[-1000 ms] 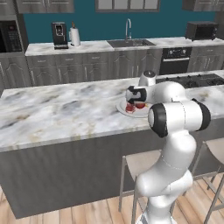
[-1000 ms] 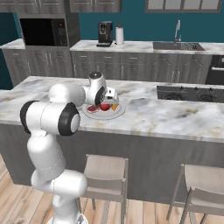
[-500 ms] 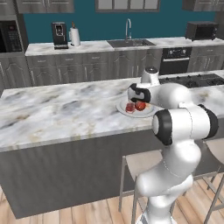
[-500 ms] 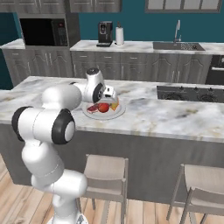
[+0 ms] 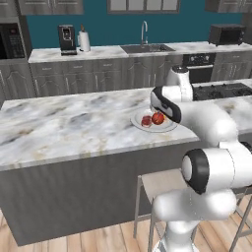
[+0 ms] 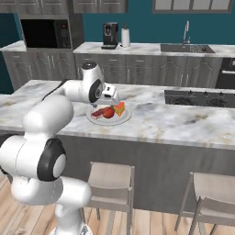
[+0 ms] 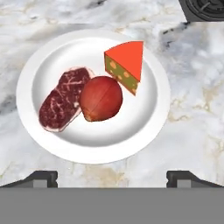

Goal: Take the cheese, steak, and onion from the fridge and place them on the plate on the dining counter to create an appetizer plate.

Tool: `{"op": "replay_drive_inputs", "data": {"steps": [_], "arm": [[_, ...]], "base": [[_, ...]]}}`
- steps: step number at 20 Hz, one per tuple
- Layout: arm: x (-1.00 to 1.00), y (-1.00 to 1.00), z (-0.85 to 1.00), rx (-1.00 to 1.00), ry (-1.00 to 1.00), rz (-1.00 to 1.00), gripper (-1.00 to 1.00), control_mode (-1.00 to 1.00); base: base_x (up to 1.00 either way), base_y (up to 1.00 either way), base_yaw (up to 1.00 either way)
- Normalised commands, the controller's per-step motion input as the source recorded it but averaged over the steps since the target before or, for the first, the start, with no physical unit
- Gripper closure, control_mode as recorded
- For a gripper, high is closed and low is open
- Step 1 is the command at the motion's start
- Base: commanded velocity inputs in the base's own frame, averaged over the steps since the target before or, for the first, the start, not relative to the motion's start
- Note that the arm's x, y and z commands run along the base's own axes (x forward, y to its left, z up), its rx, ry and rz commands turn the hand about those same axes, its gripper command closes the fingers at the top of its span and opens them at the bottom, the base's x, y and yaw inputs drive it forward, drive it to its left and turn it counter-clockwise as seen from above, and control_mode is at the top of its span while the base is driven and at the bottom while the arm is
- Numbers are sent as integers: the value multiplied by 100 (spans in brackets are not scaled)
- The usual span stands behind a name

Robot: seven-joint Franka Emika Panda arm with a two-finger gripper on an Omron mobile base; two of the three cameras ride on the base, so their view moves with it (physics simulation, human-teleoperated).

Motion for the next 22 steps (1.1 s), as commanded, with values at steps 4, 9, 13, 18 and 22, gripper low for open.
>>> {"op": "replay_drive_inputs", "data": {"steps": [4, 9, 13, 18, 22], "arm": [[-100, -15, 39, 0, -14, 0, -100, -100], [-100, -15, 36, 0, -23, 0, -100, -100], [-100, -4, 38, 0, -25, 0, -100, -100], [-100, 0, 30, 0, -25, 3, -100, -100], [-95, 0, 27, 0, -22, 3, -100, -100]], "base": [[0, 0, 0], [0, 0, 0], [0, 0, 0], [0, 0, 0], [0, 0, 0]]}}
